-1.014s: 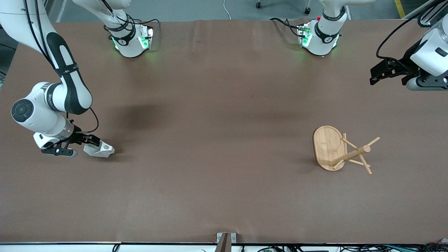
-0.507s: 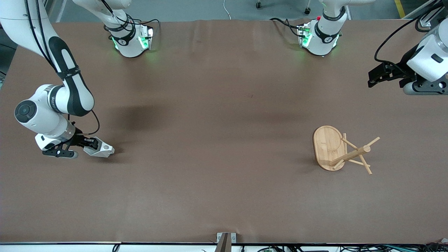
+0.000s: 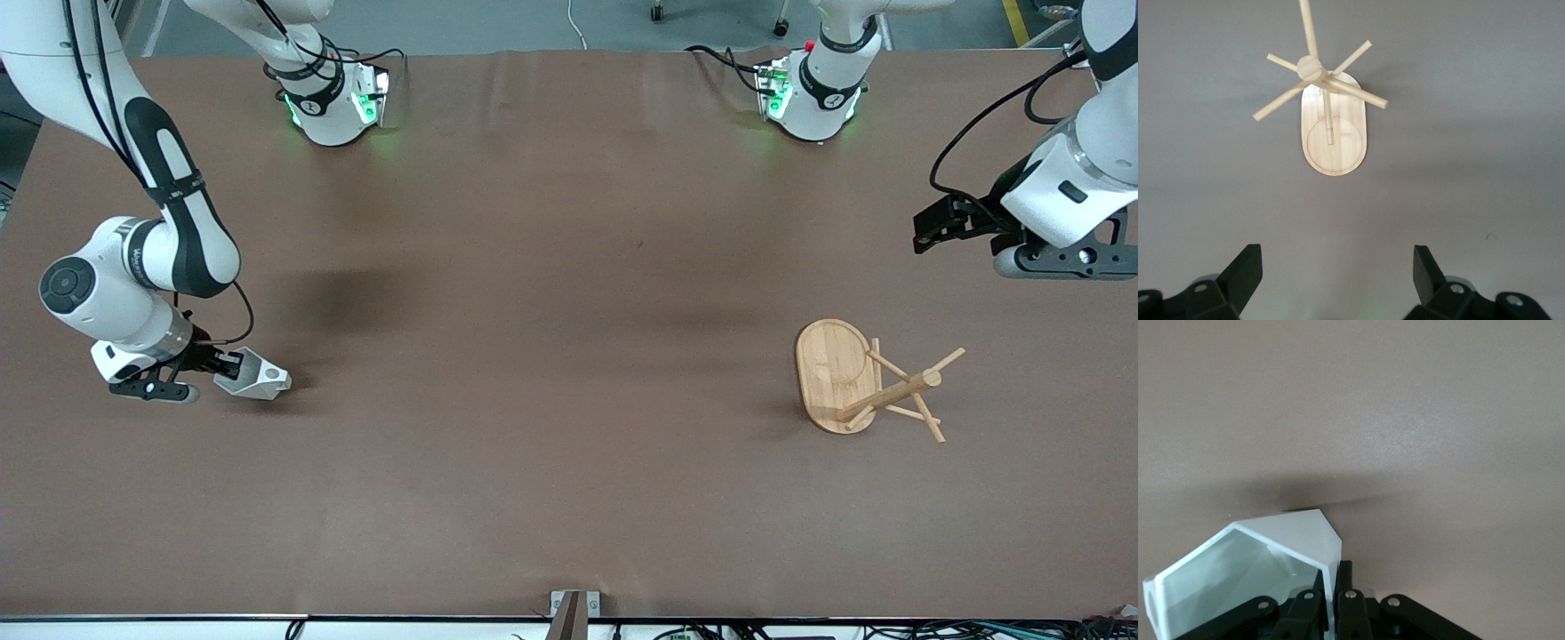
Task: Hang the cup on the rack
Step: 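Lift the cup with the right gripper while the left gripper approaches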
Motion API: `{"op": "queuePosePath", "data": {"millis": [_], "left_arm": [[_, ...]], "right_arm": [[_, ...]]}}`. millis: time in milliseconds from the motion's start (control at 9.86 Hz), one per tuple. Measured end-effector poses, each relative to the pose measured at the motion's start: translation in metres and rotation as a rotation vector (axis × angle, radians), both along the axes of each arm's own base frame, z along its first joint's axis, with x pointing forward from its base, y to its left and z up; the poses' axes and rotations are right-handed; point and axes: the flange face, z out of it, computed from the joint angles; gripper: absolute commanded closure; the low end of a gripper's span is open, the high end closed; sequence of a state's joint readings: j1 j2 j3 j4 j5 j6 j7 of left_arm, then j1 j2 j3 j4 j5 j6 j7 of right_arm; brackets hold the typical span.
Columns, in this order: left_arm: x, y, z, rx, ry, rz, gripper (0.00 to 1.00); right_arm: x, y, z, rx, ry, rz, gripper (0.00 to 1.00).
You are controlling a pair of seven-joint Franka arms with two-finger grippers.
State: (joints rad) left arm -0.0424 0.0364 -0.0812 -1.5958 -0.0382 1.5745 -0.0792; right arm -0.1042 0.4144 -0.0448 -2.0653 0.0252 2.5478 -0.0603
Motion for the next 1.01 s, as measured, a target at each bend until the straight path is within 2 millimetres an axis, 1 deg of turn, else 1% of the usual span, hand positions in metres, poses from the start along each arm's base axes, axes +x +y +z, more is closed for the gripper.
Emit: {"op": "queuePosePath", "data": {"millis": [101, 203, 304, 406, 507, 609, 710, 812, 913, 1014], "left_arm": [[0.0, -0.002, -0.001, -0.022, 0.006, 0.001, 0.0], [0.0, -0.005, -0.003, -0.031, 0.015, -0.001, 0.0], [-0.001, -0.009, -0.004, -0.032, 0.023, -0.008, 0.0], [-0.004, -0.014, -0.006, -0.03, 0.039, -0.018, 0.0], [-0.008, -0.02, -0.007, -0.027, 0.065, -0.032, 0.0], [-0.011, -0.033, -0.008, -0.026, 0.076, -0.057, 0.0], [-0.014, -0.05, -0.004, -0.029, 0.064, -0.088, 0.0], [-0.017, -0.073, 0.006, -0.037, 0.029, -0.128, 0.0], [-0.022, -0.103, 0.016, -0.049, -0.01, -0.183, 0.0], [-0.032, -0.138, 0.024, -0.062, -0.042, -0.248, 0.0]], "right_arm": [[0.003, 0.0, 0.003, 0.001, 0.013, 0.018, 0.99], [0.008, 0.0, 0.013, 0.009, 0.058, 0.044, 0.99], [0.021, 0.003, 0.038, 0.03, 0.111, 0.06, 0.99], [0.04, 0.011, 0.078, 0.067, 0.132, 0.068, 0.99], [0.054, 0.021, 0.121, 0.101, 0.131, 0.081, 0.99], [0.061, 0.038, 0.147, 0.133, 0.138, 0.119, 0.99], [0.06, 0.067, 0.154, 0.203, 0.156, 0.159, 0.99], [0.058, 0.105, 0.153, 0.332, 0.179, 0.177, 0.99], [0.054, 0.142, 0.153, 0.467, 0.199, 0.185, 0.99], [0.05, 0.177, 0.155, 0.586, 0.216, 0.196, 1.0]]}}
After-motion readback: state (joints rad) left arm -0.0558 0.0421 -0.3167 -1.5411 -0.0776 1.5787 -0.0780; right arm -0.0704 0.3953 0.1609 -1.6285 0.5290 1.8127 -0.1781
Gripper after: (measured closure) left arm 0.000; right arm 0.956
